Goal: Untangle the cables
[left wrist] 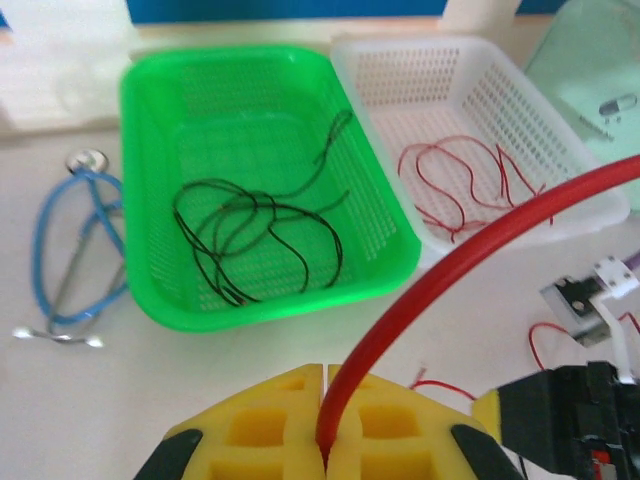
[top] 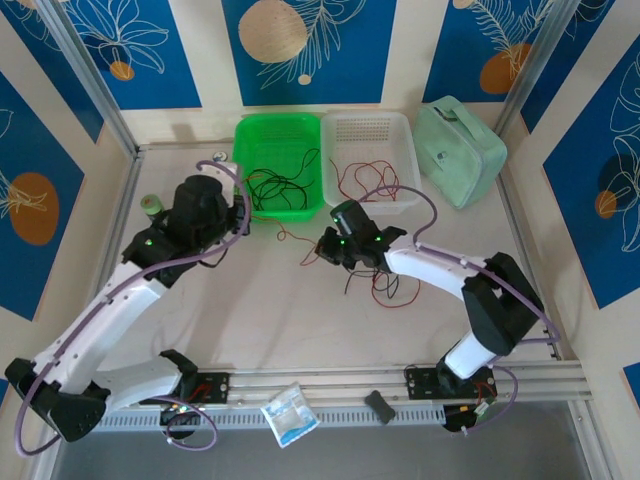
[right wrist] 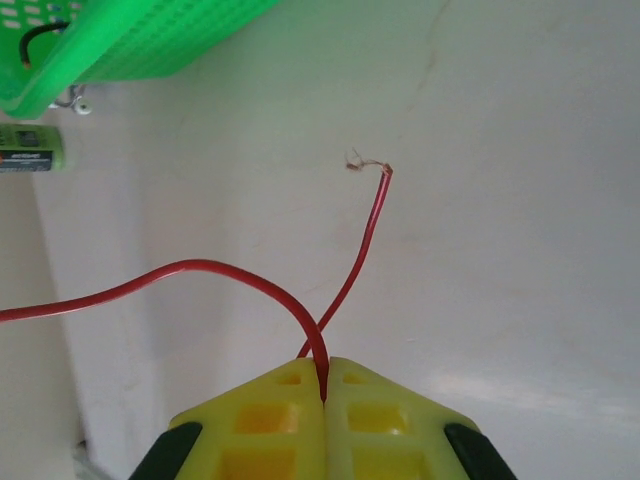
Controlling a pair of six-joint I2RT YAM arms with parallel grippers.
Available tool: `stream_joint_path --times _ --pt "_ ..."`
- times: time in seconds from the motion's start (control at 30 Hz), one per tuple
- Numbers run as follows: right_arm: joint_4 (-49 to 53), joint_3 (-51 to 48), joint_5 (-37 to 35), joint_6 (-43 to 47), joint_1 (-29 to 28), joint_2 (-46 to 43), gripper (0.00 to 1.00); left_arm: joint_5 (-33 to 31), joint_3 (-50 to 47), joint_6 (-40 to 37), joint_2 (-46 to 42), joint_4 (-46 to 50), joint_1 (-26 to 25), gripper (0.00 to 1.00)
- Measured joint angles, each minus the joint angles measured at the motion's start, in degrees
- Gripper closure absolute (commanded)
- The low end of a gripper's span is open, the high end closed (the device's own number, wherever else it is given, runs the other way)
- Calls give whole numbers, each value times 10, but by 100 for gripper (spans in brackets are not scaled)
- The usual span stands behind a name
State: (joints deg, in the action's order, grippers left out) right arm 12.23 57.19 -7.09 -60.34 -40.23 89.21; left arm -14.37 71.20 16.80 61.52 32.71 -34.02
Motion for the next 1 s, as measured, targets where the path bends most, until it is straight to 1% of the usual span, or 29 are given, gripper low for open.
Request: stream_joint_path --times 0.17,0.4,0.53,0.63,0.7,0.83,1.0 --pt "43 -3 -65 93 10 -38 100 -37 48 -16 -24 36 0 100" --pt "72 -14 -99 200 35 -106 100 -58 50 -23 -25 59 0 100" --pt "87 -14 -111 263 60 -172 100 -55 51 -23 -10 56 0 100" --pt "91 -9 -112 315 90 -222 100 -35 59 -23 22 37 -1 100" --pt "95 8 -111 350 114 -237 100 -16 69 -24 50 19 -1 100" --pt "83 51 -111 420 158 -226 100 23 105 -24 118 -30 -2 100" --pt "43 96 -95 478 210 -151 100 50 153 -35 194 -103 -7 100"
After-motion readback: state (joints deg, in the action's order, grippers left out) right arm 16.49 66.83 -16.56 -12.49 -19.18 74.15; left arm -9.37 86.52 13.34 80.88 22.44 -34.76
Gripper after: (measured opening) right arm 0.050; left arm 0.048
